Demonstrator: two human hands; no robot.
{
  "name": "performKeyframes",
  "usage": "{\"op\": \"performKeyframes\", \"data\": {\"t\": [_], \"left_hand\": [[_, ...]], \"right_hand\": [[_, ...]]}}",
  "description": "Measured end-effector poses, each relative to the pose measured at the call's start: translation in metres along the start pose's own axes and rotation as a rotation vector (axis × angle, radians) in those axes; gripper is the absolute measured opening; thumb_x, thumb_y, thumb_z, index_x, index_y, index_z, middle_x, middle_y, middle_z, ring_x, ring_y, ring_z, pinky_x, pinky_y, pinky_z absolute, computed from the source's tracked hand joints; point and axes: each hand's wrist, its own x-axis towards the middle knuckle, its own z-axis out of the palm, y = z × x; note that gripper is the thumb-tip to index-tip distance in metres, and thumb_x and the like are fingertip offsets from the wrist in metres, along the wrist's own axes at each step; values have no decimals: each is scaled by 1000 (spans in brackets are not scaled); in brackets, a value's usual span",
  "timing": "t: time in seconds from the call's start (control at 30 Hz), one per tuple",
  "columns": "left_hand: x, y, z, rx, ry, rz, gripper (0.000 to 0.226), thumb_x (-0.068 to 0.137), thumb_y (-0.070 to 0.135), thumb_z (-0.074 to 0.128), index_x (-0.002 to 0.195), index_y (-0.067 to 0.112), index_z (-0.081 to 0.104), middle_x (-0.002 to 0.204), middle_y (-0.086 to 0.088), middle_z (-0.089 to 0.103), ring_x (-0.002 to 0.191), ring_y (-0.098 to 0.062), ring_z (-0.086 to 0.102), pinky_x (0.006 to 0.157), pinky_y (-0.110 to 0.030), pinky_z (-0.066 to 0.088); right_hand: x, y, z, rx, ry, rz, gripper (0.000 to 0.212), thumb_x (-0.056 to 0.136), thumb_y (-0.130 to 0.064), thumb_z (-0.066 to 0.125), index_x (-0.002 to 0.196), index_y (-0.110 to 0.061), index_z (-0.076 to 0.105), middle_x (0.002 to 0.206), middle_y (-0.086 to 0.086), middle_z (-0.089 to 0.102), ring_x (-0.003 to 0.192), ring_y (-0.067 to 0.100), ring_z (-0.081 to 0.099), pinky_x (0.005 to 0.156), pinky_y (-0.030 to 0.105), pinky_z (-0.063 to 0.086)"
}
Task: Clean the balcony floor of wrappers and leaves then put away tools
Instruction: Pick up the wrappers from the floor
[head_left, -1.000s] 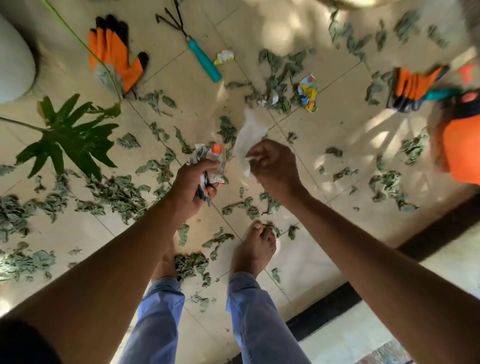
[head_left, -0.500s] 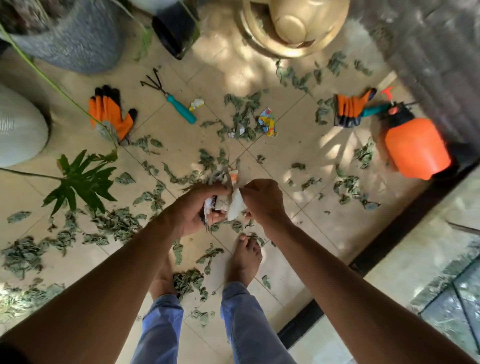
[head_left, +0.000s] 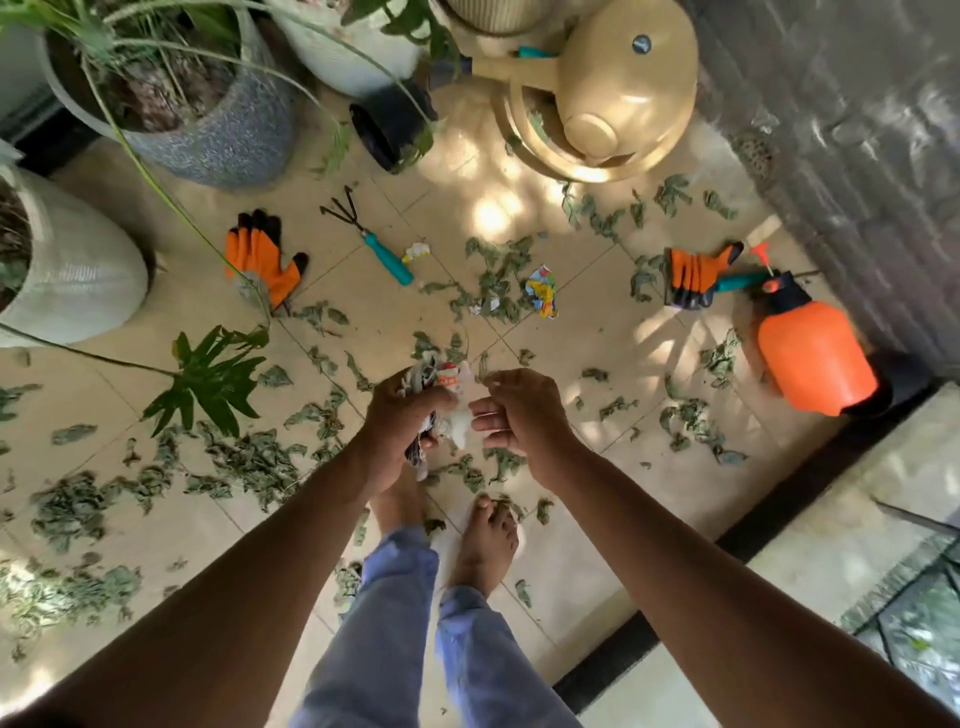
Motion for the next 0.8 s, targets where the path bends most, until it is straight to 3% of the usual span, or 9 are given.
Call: {"op": "performKeyframes", "data": {"t": [0.1,0.17,0.3,0.43,0.53,0.6,0.7,0.77,0.8], "left_hand": [[25,-7,-20,-23,69,-32,20,69,11,79,87,11,71,71,-14,55,51,-19,46,44,-21,35],[47,-13,-32,-30,102,-48,25,62,17,79,85,10,72,70,-16,53,49,-19,44,44,-22,34],[94,-26,-53,-60,86,-48,7,84,9,77,89,12,72,69,-14,54,39,-15,43,41,-17,33],[142,-38,-74,-44,43,45,17,88,8,76,101,18,77,61,5,69,49,-7,59,46,-17,44],[173,-47,-90,-61,17,51,21,84,7,80,97,23,78,89,3,79,81,-9,73,67,-22,56],[190,-46,-101,-107,1,59,20,84,8,80,99,21,79,100,-2,79,87,-9,74,71,-22,56],[204,-54,-120,-197,-42,-19,24,77,21,86,100,16,80,99,-9,75,87,-24,69,75,-33,49],[211,-85,-124,-201,-51,-88,38,71,37,87,107,25,79,102,4,74,92,-21,68,78,-28,50],[230,-123,-128,-265,-91,-169,43,78,47,83,119,38,74,108,22,70,98,-11,66,79,-13,50]], "right_hand": [[38,-4,9,-347,86,-145,18,89,-7,60,95,-22,69,84,5,77,63,19,68,57,29,54],[69,-13,17,-671,163,-297,21,89,-13,61,100,-26,72,97,-2,77,79,16,69,75,26,52],[150,-35,48,-1003,178,-581,33,94,-17,54,123,-22,70,120,6,73,110,26,67,91,32,51],[230,-54,89,-1246,137,-731,43,95,-17,56,137,-16,61,134,11,64,125,33,57,103,40,48],[281,-66,115,-1356,120,-851,52,90,-7,57,142,-13,57,140,14,58,128,38,52,104,43,46],[307,-69,130,-1433,96,-908,57,88,-6,60,144,-17,56,141,15,54,128,39,49,103,47,48],[329,-66,144,-1563,112,-959,45,95,-15,61,139,-20,57,134,18,50,122,41,50,93,49,51],[335,-61,145,-1605,146,-987,43,94,-16,64,137,-15,57,130,20,52,118,41,54,91,49,52],[334,-60,144,-1611,167,-972,42,92,-15,67,133,-12,58,127,21,55,116,42,57,90,48,53]]}}
